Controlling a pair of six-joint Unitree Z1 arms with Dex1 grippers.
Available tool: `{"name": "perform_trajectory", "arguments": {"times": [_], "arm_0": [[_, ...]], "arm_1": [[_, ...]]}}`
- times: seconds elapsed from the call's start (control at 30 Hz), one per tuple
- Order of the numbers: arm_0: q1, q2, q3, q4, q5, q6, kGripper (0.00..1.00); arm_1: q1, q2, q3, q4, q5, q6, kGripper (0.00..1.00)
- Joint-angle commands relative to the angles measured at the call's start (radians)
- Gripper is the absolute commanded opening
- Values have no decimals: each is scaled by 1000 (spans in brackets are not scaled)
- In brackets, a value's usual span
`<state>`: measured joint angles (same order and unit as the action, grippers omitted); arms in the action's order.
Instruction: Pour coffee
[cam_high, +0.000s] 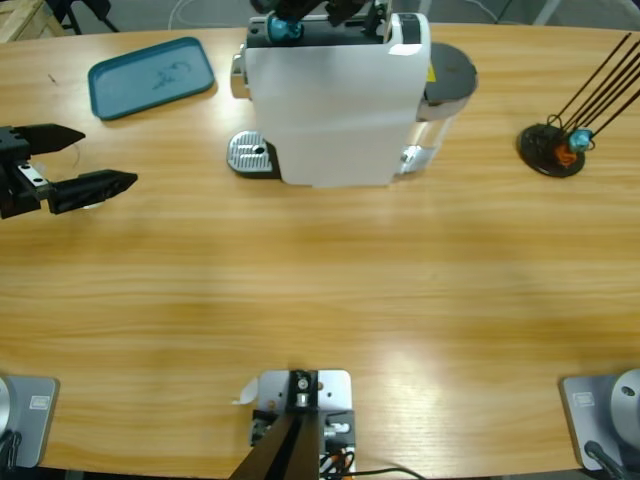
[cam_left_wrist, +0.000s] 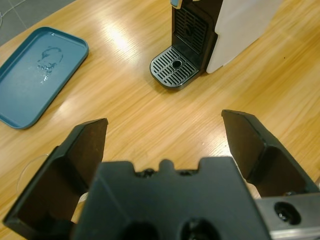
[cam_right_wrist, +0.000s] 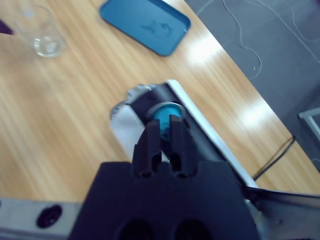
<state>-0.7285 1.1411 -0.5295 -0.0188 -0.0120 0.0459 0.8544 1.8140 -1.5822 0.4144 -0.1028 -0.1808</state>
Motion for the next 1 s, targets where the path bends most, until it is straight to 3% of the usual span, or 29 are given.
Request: {"name": "perform_trajectory", "arguments": {"times": [0.03, 0.27, 0.33, 0.4, 0.57, 0.7, 0.83, 1.0], "arm_0": [[-8, 19, 32, -9, 11, -11, 1000], [-8, 43, 27, -24, 9, -11, 1000], [-8, 48, 24, -27, 9, -11, 1000], [-8, 45, 21, -27, 9, -11, 1000], [-8, 27, 16, -27, 7, -10, 1000], [-14, 18, 10, -26, -2, -15, 1000], [-29, 6, 6, -25, -1, -29, 1000], [-39, -4, 10, -10, -2, -34, 1000]], "arm_1": [[-43, 39, 22, -12, 6, 14, 0], [15, -23, -22, -13, 11, 5, 0], [61, -53, -17, -5, 71, 54, 0], [115, -91, 40, -3, 60, 125, 0], [200, -229, 287, -7, -79, 490, 0], [207, -379, 444, -25, -338, 740, 0], [160, -440, 462, -38, -404, 777, 0], [-55, -415, 508, -291, -384, 856, 0]]}}
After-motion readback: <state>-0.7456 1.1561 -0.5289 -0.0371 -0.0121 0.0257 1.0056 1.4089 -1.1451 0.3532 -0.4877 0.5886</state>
